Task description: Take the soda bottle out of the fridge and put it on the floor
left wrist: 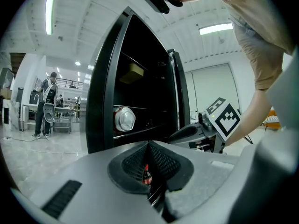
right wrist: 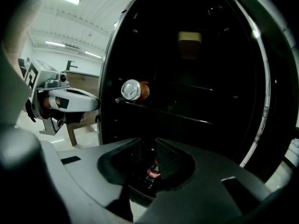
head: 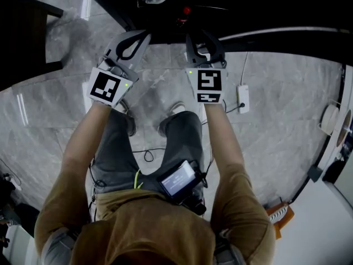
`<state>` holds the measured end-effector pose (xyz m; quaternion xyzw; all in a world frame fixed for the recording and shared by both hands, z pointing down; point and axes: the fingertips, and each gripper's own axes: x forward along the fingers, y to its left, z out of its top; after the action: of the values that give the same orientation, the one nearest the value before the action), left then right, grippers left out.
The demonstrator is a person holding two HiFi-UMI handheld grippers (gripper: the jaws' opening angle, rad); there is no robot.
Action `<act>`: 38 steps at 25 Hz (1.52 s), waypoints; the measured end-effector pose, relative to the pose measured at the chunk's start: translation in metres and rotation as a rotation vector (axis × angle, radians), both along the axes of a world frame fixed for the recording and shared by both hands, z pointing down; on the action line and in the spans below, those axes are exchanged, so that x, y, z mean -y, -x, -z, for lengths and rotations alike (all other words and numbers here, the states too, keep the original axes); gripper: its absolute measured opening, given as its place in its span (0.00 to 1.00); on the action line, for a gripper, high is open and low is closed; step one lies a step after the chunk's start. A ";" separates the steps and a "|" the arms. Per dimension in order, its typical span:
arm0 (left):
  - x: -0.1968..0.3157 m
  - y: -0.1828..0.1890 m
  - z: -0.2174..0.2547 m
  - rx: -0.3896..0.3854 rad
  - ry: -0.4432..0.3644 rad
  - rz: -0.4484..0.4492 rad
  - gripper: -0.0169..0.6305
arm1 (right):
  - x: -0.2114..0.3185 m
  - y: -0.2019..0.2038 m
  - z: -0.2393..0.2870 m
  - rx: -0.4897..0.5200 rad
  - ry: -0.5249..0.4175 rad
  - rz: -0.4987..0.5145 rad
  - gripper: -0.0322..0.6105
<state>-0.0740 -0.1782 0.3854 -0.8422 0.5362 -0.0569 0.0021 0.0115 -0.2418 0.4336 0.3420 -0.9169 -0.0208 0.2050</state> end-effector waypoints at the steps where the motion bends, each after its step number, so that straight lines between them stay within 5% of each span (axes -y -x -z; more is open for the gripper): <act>1: 0.001 -0.003 -0.002 0.003 -0.005 0.000 0.02 | 0.003 -0.002 -0.003 0.009 0.004 -0.001 0.19; 12: 0.024 0.017 -0.088 -0.034 -0.023 0.013 0.02 | 0.043 0.011 -0.098 0.042 0.023 -0.042 0.23; 26: 0.009 0.026 -0.140 -0.048 0.023 -0.005 0.02 | 0.066 0.026 -0.145 -0.008 0.028 -0.081 0.28; 33: 0.018 0.023 -0.169 -0.145 0.074 -0.066 0.02 | 0.090 0.031 -0.187 0.013 -0.008 -0.079 0.37; 38: 0.028 0.000 -0.206 -0.033 0.011 -0.170 0.02 | 0.109 0.023 -0.210 0.070 -0.022 -0.091 0.42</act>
<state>-0.0739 -0.2064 0.5918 -0.8854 0.4626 -0.0454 -0.0065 -0.0113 -0.3508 0.6434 0.3861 -0.9066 -0.0097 0.1698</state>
